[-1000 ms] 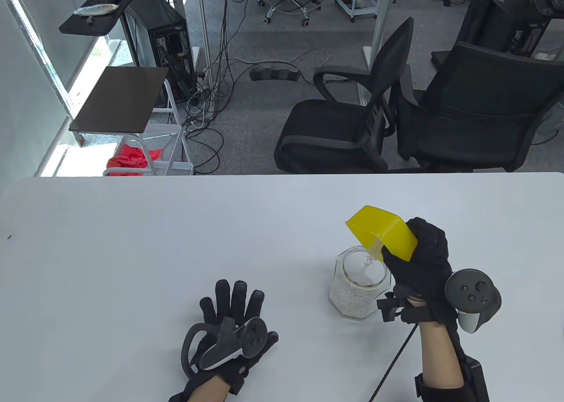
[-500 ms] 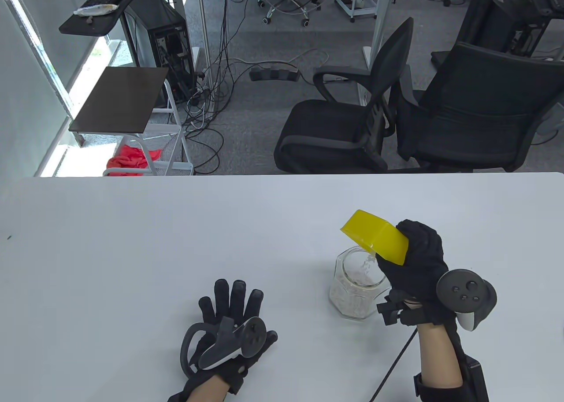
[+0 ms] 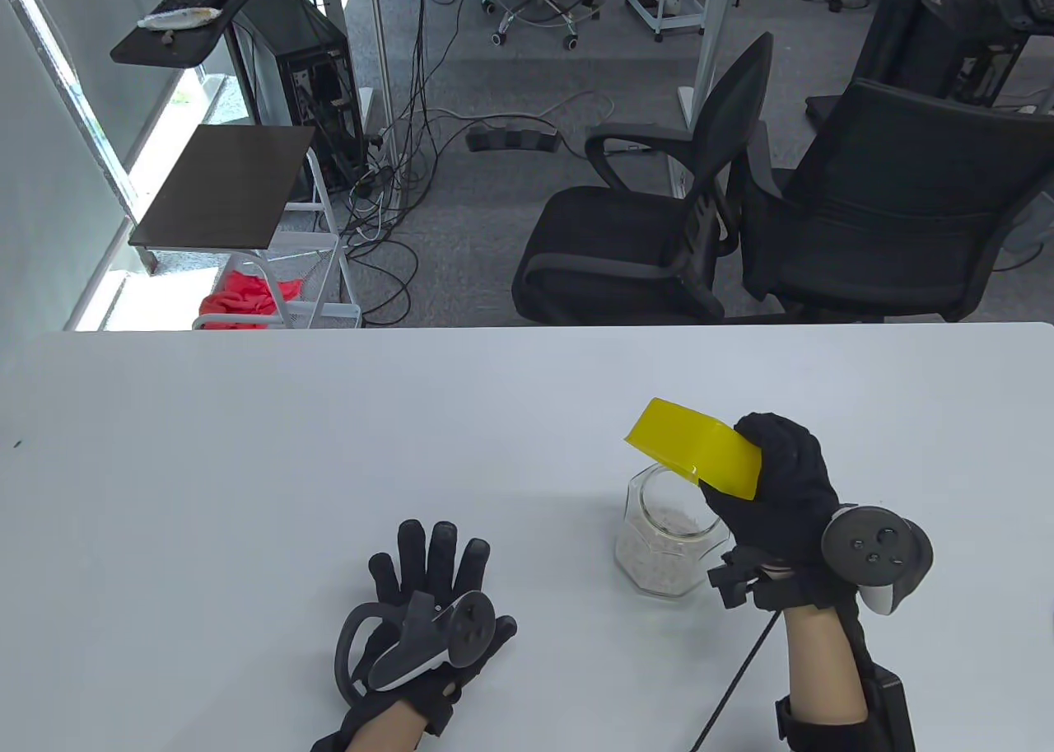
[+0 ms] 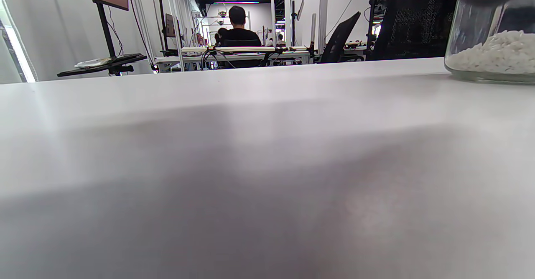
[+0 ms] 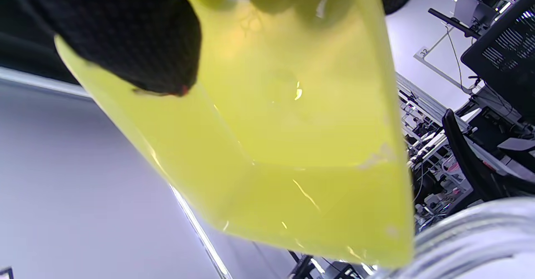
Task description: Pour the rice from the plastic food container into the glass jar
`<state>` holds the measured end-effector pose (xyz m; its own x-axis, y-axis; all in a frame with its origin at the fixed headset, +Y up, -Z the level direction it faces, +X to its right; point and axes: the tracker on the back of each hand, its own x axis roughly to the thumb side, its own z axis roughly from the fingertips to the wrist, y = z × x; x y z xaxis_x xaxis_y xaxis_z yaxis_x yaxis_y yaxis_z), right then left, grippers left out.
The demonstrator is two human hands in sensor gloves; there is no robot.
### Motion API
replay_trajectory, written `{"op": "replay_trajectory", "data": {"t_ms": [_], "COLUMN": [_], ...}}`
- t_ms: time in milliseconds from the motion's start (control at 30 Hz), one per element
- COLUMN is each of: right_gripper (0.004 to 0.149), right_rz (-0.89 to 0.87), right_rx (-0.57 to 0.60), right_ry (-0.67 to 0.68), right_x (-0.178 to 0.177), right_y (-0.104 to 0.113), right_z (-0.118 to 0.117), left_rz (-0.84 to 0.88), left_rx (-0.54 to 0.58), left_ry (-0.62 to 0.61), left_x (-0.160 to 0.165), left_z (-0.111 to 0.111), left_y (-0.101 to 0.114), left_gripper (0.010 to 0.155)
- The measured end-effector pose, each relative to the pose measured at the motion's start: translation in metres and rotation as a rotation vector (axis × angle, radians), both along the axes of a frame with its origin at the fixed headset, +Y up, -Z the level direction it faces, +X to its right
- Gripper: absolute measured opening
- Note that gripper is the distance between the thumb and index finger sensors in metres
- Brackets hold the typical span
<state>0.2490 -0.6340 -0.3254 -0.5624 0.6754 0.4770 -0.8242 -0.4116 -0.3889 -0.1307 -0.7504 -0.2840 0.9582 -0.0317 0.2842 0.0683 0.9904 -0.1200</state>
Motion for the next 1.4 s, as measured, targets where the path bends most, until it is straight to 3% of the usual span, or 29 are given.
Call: {"op": "replay_trajectory", "data": {"t_ms": [300, 467, 600, 767, 1000, 1200, 1400], "right_gripper": [0.083, 0.084, 0.085, 0.083, 0.082, 0.081, 0.079], "right_rz": [-0.149, -0.091, -0.165, -0.319, -0.4, -0.218, -0.149], "right_rx": [-0.052, -0.076, -0.079, -0.209, -0.396, -0.515, -0.595], "right_ry": [-0.045, -0.067, -0.043, -0.015, 0.158, 0.164, 0.186], "right_x": [0.015, 0.014, 0.007, -0.005, -0.047, -0.109, -0.156], "right_y": [-0.005, -0.005, -0.004, -0.011, -0.016, -0.027, -0.045], "right_z": [0.0, 0.001, 0.001, 0.001, 0.004, 0.0, -0.008], "left_rz": [0.012, 0.021, 0.029, 0.047, 0.058, 0.288, 0.28], "left_rx": [0.03, 0.033, 0.039, 0.074, 0.096, 0.096, 0.071], "left_ry": [0.005, 0.008, 0.017, 0.017, 0.03, -0.027, 0.002], "left_x": [-0.003, -0.005, -0.008, -0.011, -0.025, -0.05, -0.063], "left_z": [0.001, 0.0, 0.0, 0.001, -0.001, 0.0, -0.003], "left_y": [0.006, 0.008, 0.01, 0.017, 0.026, 0.044, 0.042], "left_gripper": [0.092, 0.092, 0.092, 0.092, 0.093, 0.099, 0.102]}}
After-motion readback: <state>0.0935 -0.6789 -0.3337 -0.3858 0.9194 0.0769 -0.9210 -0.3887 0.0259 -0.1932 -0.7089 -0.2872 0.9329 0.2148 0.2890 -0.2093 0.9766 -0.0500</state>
